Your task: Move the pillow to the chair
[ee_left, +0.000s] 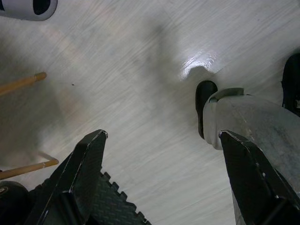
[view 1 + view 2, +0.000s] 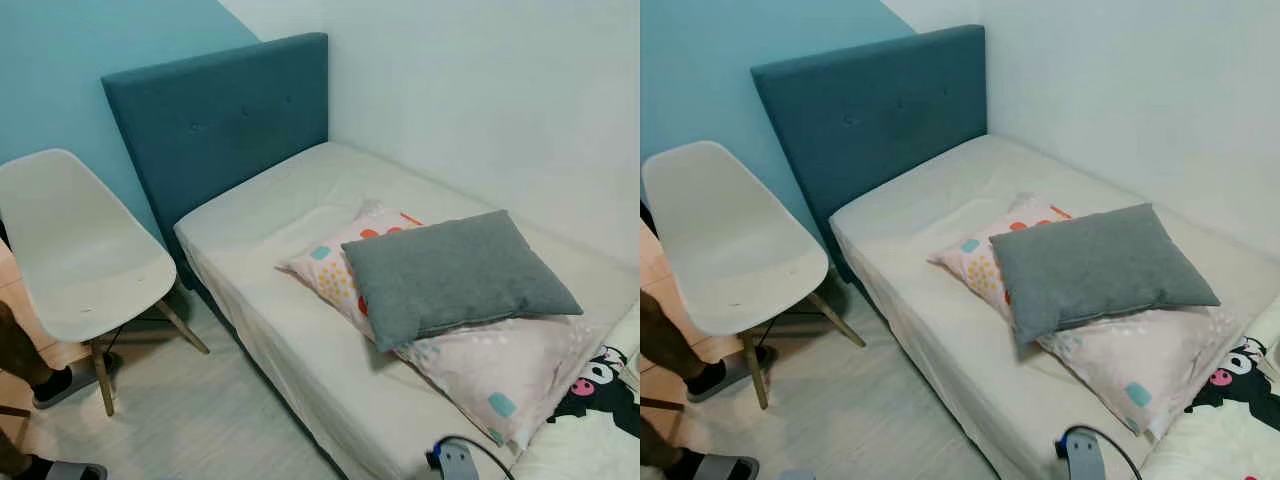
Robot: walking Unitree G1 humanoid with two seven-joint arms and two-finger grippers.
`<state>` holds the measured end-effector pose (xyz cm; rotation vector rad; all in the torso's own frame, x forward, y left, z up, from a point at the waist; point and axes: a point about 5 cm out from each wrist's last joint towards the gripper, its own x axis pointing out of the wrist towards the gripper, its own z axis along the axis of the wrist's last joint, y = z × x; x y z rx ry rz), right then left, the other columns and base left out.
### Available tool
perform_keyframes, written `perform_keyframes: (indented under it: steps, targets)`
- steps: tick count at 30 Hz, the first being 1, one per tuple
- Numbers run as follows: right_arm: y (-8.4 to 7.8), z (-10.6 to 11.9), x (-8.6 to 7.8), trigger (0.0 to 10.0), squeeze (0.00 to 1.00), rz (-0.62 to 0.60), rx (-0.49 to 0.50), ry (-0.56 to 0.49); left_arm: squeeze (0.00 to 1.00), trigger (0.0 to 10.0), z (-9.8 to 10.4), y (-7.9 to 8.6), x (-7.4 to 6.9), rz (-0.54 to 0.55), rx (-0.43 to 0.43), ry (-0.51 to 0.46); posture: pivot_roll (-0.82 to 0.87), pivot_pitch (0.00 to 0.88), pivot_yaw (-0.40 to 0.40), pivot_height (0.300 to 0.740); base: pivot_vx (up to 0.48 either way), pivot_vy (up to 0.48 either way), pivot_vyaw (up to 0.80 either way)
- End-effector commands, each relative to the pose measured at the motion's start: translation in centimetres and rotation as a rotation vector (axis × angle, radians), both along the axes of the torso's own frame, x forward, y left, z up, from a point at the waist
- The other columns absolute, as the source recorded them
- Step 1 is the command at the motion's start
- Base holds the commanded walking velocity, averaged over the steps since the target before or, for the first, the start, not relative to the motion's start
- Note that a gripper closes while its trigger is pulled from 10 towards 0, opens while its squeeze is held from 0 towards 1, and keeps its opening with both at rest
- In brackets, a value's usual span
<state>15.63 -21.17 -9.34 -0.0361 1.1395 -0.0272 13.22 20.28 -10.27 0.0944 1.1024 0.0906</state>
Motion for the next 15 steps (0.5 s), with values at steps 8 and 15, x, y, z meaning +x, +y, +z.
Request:
perform_keyframes:
  steps: [8,15]
  targets:
    - [2.4,-0.2,0.5,10.0,0.0,0.016,0.005,0.004,0.0,10.0,-0.1,-0.5,0.1,-0.014,0.007,0.015,-0.08,0.057,0.043,0.74,0.0,0.0,0.0]
    - [3.6,1.1,3.6,10.0,0.0,0.001,0.062,-0.117,0.0,10.0,0.0,0.7,-0.4,0.004,0.038,0.019,-0.08,0.061,0.046,0.74,0.0,0.0,0.0]
